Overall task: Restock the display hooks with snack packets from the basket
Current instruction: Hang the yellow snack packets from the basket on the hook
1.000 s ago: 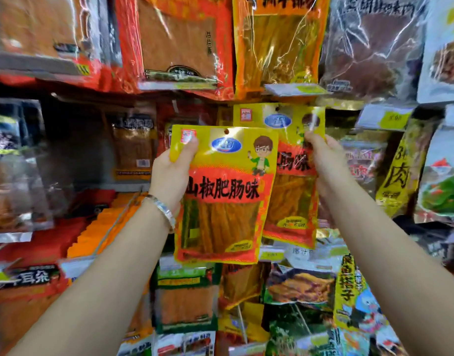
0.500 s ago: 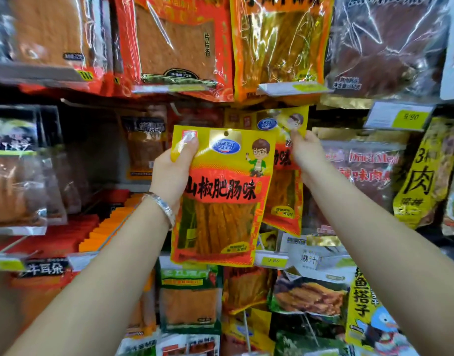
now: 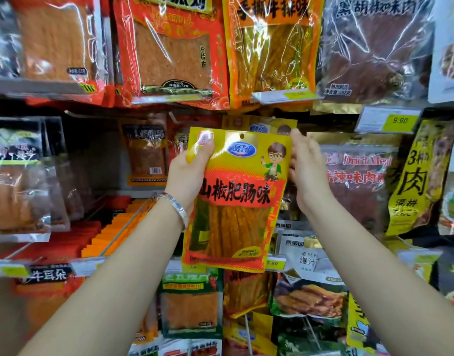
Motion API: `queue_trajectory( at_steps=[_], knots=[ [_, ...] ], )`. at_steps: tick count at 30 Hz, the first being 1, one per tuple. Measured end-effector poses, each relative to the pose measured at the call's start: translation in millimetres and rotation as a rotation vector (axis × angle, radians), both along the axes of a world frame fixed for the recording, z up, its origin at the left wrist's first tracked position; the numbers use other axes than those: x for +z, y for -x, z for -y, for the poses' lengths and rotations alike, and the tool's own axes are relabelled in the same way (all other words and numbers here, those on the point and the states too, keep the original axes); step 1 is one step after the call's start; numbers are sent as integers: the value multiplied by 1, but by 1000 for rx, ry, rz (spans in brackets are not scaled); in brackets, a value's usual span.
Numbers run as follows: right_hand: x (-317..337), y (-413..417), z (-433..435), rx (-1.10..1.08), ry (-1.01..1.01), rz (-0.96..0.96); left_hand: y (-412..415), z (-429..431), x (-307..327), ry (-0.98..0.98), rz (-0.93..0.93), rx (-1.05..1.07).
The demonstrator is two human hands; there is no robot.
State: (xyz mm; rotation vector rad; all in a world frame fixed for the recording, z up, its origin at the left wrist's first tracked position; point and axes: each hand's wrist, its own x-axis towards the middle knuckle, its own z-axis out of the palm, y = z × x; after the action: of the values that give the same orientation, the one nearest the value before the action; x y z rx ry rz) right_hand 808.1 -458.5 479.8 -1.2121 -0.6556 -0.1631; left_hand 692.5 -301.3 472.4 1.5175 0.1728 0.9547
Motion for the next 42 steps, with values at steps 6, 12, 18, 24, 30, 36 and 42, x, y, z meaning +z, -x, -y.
queue_trajectory(
  at_steps=[6,12,18,24,30,36,42],
  knots=[
    [4,8,18,49,-42,80,-6,22,10,-96,27,-68],
    [20,3,28,-86,10,141,-6,33,36,-645,6,29],
    [35,-13,23,-217,58,165,-9,43,50,-754,-31,83],
    [38,-28,15,-303,105,193,-14,42,45,-664,5,-79],
    [32,-43,8,-346,192,246,-24,40,34,-660,22,-102],
    [-12,-41,13,-481,281,497,-42,19,-26,-817,-274,44],
    [-68,-45,10,-824,540,923,-63,-5,-71,-1031,-427,169]
  ],
)
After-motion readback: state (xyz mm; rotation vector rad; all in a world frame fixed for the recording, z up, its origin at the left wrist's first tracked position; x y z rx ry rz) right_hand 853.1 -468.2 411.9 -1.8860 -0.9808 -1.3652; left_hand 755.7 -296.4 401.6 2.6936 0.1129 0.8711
